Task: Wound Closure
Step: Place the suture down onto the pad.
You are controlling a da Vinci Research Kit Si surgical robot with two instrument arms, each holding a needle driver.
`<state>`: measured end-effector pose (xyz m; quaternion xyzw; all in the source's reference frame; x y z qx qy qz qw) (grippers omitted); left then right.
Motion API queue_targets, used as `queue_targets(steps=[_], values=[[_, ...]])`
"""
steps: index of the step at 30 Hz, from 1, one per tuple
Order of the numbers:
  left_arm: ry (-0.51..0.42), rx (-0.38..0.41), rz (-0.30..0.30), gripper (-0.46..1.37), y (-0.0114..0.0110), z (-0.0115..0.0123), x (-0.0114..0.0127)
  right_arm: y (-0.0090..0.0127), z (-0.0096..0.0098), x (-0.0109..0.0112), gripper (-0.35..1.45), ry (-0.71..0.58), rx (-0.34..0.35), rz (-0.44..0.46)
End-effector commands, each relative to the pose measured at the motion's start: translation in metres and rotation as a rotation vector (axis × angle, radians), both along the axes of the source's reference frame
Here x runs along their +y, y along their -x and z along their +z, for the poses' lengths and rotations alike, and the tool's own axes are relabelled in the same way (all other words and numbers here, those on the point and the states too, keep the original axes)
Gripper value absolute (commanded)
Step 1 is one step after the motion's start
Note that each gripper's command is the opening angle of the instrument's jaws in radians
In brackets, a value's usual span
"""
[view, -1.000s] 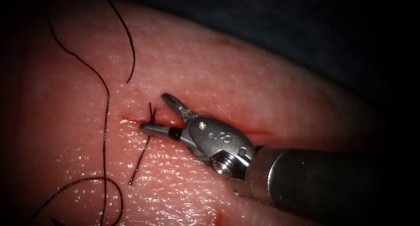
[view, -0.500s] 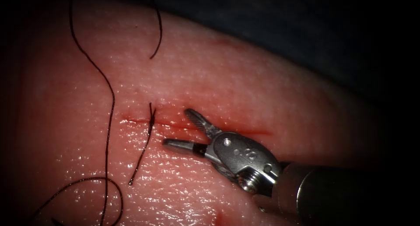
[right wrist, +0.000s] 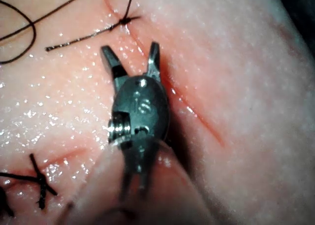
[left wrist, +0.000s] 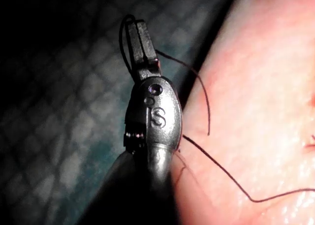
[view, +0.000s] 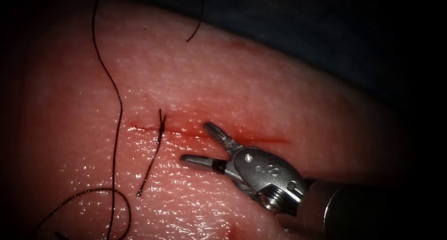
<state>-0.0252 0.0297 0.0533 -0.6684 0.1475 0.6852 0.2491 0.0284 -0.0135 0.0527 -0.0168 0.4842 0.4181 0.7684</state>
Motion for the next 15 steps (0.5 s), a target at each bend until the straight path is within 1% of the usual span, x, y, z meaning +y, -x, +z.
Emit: queue_targets(steps=[1,5,6,8,9,12,14,15], values=[[-0.013,-0.003,0.015,-0.35,0.0006,0.0009,-0.0003,0.0002,0.0000,0.0000,1.44,-0.001,-0.002,0.000],[-0.046,0.004,0.037,-0.35,0.0020,0.0038,-0.0012,0.0009,-0.0002,-0.0003,1.44,0.001,-0.006,0.004],[-0.065,0.008,0.051,-0.35,0.0026,0.0053,-0.0017,0.0012,-0.0002,-0.0004,1.44,0.004,-0.011,0.010],[-0.074,0.005,0.061,-0.35,0.0030,0.0064,-0.0020,0.0015,-0.0003,-0.0004,1.44,0.004,-0.017,0.015],[-0.087,0.005,0.071,-0.35,0.0033,0.0078,-0.0024,0.0017,-0.0003,-0.0005,1.44,0.005,-0.024,0.022],[-0.112,0.008,0.087,-0.35,0.0036,0.0099,-0.0030,0.0019,-0.0002,-0.0008,1.44,0.008,-0.030,0.027],[-0.138,0.021,0.100,-0.35,0.0038,0.0117,-0.0035,0.0020,-0.0001,-0.0010,1.44,0.011,-0.028,0.025],[-0.152,0.033,0.111,-0.35,0.0039,0.0131,-0.0039,0.0020,-0.0001,-0.0011,1.44,0.013,-0.028,0.026]])
